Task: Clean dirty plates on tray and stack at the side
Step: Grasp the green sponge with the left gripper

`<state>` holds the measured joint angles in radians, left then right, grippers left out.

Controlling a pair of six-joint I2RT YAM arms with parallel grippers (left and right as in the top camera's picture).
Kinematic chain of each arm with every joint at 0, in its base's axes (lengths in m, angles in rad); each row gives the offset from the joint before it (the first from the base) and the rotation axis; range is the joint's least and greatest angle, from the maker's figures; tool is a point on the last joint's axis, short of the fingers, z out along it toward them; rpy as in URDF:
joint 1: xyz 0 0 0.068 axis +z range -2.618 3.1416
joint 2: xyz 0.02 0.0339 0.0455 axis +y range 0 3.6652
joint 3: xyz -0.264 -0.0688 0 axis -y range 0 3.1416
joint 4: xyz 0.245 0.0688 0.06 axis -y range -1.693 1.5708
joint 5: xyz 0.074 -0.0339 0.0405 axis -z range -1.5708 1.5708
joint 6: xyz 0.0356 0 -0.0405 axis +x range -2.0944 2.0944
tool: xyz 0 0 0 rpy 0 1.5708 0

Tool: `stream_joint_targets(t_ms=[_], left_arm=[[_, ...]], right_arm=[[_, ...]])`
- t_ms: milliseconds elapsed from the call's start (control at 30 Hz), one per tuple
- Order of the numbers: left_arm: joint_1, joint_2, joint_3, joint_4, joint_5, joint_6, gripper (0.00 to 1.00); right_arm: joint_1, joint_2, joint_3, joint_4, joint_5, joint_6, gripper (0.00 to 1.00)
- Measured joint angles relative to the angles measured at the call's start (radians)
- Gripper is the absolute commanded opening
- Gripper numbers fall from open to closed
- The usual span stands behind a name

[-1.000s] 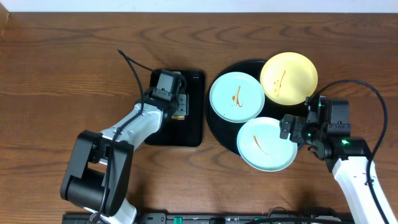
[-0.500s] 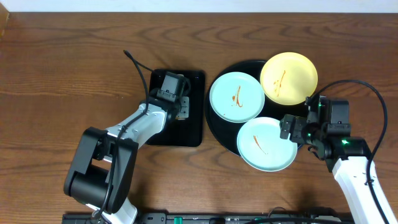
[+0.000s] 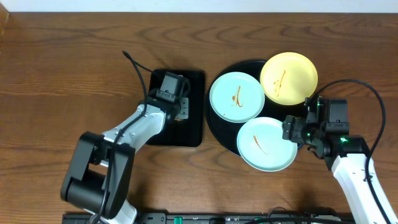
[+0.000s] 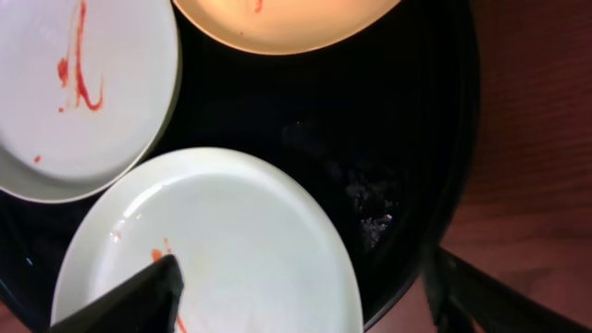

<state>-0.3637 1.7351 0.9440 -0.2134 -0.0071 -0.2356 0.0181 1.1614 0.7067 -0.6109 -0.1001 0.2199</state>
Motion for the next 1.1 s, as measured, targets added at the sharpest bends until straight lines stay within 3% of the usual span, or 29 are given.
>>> stream_joint_targets(t_ms=[333, 533, 900, 1100], left_arm=[[0.000, -0.122, 0.000, -0.058, 0.000, 0.000, 0.08], [0.000, -0.144, 0.000, -0.069, 0.000, 0.000, 0.08], [0.000, -0.144, 0.000, -0.082, 0.000, -0.001, 0.08], [0.000, -0.144, 0.000, -0.101, 0.000, -0.001, 0.08]], right_arm=[[0.000, 0.001, 0.000, 0.013, 0.011, 0.003, 0.68], [0.000, 0.036, 0.000, 0.028, 0.028, -0.005, 0.59], [0.000, 0.247, 0.000, 0.114, 0.033, -0.015, 0.50], [0.000, 0.341, 0.000, 0.119, 0.034, -0.018, 0.40]])
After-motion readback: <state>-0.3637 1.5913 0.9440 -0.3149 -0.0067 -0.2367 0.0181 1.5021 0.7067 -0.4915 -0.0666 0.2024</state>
